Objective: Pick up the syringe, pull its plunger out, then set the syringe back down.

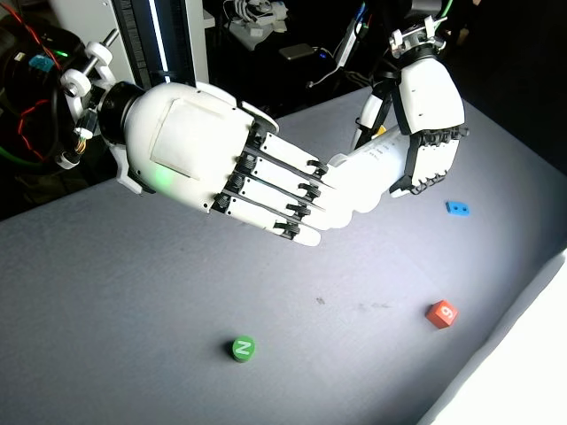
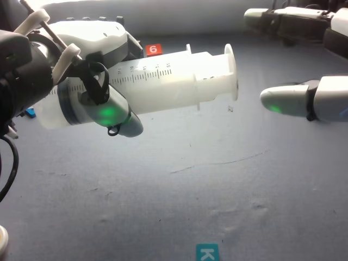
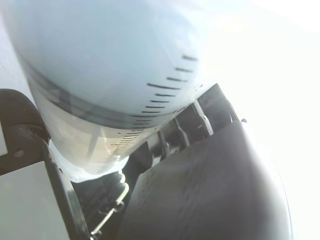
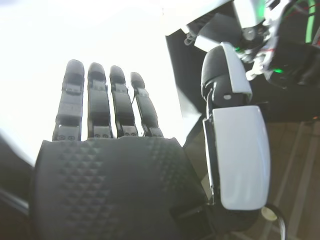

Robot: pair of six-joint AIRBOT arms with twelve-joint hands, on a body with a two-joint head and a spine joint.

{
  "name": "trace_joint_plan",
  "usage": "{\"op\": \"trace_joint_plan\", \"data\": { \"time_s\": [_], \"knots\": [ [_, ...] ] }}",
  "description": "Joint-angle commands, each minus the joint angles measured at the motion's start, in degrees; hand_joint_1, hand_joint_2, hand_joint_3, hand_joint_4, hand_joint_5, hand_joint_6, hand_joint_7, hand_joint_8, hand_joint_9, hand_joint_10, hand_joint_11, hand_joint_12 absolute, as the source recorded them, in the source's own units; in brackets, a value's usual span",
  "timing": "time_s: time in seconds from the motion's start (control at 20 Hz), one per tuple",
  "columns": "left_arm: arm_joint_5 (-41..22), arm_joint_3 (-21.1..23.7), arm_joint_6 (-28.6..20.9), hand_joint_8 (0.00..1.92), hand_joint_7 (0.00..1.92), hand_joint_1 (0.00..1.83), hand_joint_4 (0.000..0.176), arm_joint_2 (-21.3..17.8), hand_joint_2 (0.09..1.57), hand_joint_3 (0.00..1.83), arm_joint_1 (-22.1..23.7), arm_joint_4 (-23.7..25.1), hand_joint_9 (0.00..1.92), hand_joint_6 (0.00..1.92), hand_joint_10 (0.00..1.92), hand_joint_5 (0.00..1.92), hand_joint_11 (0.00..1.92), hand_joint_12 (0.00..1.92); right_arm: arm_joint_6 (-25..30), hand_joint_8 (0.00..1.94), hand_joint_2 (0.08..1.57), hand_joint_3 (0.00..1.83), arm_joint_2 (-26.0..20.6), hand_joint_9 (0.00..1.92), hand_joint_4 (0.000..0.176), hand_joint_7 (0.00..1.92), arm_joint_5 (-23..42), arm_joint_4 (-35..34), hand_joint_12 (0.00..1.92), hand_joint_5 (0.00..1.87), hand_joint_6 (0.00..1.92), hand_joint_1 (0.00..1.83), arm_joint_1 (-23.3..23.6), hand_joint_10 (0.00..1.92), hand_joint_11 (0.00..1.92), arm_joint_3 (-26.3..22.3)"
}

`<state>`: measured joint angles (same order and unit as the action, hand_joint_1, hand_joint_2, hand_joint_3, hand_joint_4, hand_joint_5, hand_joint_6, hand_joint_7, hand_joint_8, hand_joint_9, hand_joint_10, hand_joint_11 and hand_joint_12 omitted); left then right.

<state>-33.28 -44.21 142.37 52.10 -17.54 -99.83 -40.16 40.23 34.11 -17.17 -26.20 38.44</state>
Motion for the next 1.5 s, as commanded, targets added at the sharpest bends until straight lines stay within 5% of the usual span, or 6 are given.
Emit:
{"op": "trace_joint_plan", "data": {
  "time_s": [0.0,0.1,0.2,0.5,1.45],
  "knots": [
    [0.00,0.28,-0.14,0.96,0.96,1.37,0.000,-0.18,1.13,0.00,1.12,3.09,0.82,1.16,1.24,0.92,0.65,1.23,0.19,0.09,1.09,0.00,0.25,0.19,0.000,0.43,6.46,0.75,1.29,0.36,0.02,0.93,1.17,0.78,0.00,0.27],
    [0.01,0.40,-0.12,0.98,0.95,1.36,0.000,-0.24,1.13,0.00,1.42,2.81,0.81,1.16,1.25,0.92,0.65,1.21,-0.23,0.60,1.08,0.00,2.21,0.06,0.000,0.23,7.19,0.75,1.31,0.37,0.03,1.00,1.23,1.09,0.00,1.72],
    [-0.05,0.50,0.37,0.98,0.95,1.36,0.000,-0.24,1.14,0.00,1.93,2.39,0.82,1.16,1.26,0.92,0.65,1.21,-0.81,0.90,1.05,0.00,4.17,0.04,0.000,0.11,8.30,0.75,1.34,0.36,0.06,1.03,1.22,1.17,0.00,3.48],
    [-1.15,0.58,1.25,0.99,0.95,1.37,0.000,-0.22,1.13,0.00,2.88,1.75,0.84,1.14,1.22,0.92,0.67,1.21,-1.37,0.85,1.06,0.00,7.54,0.06,0.000,0.13,10.86,0.19,1.36,0.19,0.53,1.03,1.41,1.12,0.00,7.05],
    [-1.47,0.48,1.72,0.96,0.96,1.36,0.000,-0.22,1.13,0.00,2.90,1.52,0.82,1.17,1.26,0.91,0.64,1.23,-1.41,1.17,1.04,0.00,17.47,0.00,0.000,0.01,14.06,-0.67,1.51,0.12,0.81,1.04,0.72,1.36,0.00,13.78]
  ]
}}
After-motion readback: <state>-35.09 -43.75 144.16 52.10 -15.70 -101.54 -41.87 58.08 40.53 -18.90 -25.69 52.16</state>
